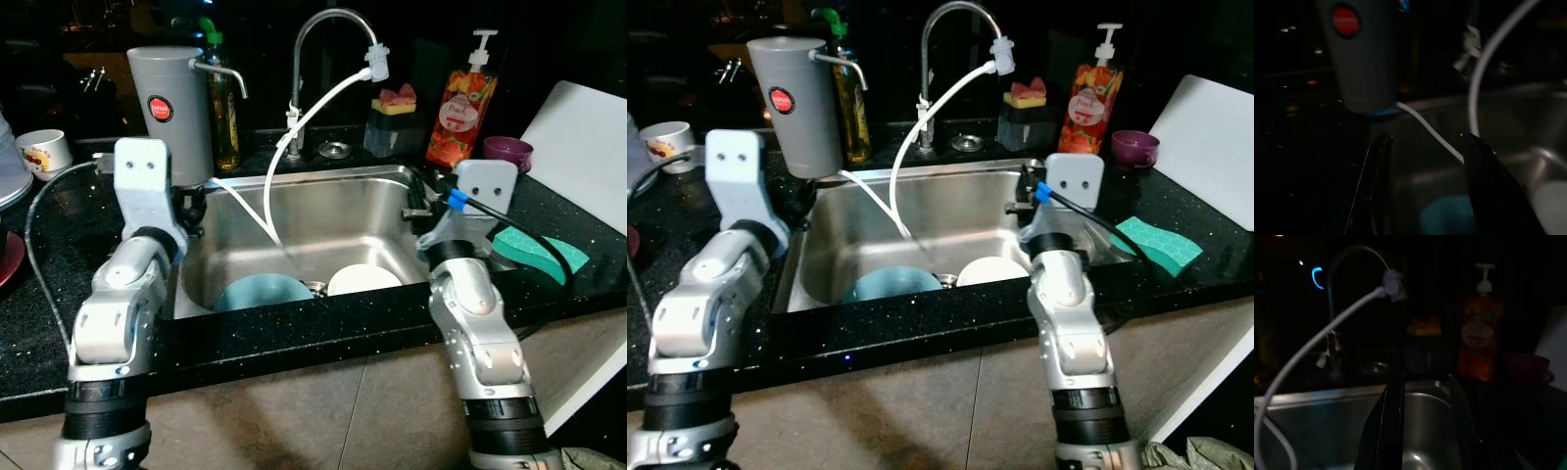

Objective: Kitchen organization

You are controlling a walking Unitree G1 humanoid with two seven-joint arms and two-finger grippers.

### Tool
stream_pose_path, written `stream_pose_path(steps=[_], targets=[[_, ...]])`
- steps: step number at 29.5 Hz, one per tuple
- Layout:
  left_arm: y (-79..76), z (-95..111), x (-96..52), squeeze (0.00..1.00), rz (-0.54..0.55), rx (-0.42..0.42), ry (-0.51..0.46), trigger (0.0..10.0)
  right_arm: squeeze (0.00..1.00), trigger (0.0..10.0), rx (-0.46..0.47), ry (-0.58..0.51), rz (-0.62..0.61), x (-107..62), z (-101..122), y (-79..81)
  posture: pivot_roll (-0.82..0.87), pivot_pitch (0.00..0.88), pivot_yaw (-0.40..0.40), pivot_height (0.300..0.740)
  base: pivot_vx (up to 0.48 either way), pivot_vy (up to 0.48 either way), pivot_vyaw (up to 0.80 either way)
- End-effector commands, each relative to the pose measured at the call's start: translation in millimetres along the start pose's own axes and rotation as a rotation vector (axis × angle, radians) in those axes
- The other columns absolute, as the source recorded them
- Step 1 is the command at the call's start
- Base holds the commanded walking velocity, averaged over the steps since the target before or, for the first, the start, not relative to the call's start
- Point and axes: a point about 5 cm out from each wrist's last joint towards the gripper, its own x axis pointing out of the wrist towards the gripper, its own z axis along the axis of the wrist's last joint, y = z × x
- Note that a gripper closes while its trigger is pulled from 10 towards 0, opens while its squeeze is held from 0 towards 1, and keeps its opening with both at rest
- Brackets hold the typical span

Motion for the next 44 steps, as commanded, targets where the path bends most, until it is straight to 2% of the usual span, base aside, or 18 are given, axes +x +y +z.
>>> stream_pose_path(steps=[1, 6, 8, 16, 20, 27, 32, 44], targets=[[-11.8, 1, -8.9, 0.0, -0.088, 0.03, -0.029, 10.0, 0.0, 10.0, -0.043, 0.032, -0.028, -4.8, -6, -9.5, 0.15, 0.138, -0.034, 0.74, 0.0, 0.0, 0.0], [-24.3, -2, -16.2, 0.0, -0.151, 0.089, -0.063, 10.0, 0.0, 10.0, -0.073, 0.051, -0.067, -6.8, -9, -20.9, 0.14, 0.135, -0.038, 0.74, 0.0, 0.0, 0.0], [-35.5, -7, -24.6, 0.0, -0.228, 0.165, -0.083, 10.0, 0.0, 10.0, -0.098, 0.054, -0.076, -7.5, -9, -27.5, 0.12, 0.133, -0.04, 0.74, 0.0, 0.0, 0.0], [-37.9, -13, -33.3, 0.0, -0.29, 0.242, -0.085, 10.0, 0.0, 10.0, -0.142, 0.083, -0.054, -13.6, -15, -35.2, 0.12, 0.135, -0.059, 0.74, 0.0, 0.0, 0.0], [-33.8, -14, -35.9, 0.0, -0.305, 0.281, -0.086, 10.0, 0.0, 10.0, -0.161, 0.105, -0.006, -19.4, -20, -31.3, 0.1, 0.131, -0.081, 0.74, 0.0, 0.0, 0.0], [-33.3, -12, -34.3, 0.0, -0.288, 0.28, -0.106, 10.0, 0.0, 10.0, -0.168, 0.098, -0.001, -15.9, -17, -31.8, 0.1, 0.131, -0.087, 0.74, 0.0, 0.0, 0.0], [-34.9, -9, -26.7, 0.0, -0.285, 0.269, -0.125, 10.0, 0.0, 10.0, -0.157, 0.083, -0.026, -12.0, -13, -33.9, 0.1, 0.124, -0.066, 0.74, 0.0, 0.0, 0.0], [-30.1, -12, -19.0, 0.0, -0.269, 0.285, -0.117, 10.0, 0.0, 10.0, -0.137, 0.075, -0.064, -16.0, -13, -37.5, 0.09, 0.079, -0.039, 0.74, 0.0, 0.0, 0.0]])
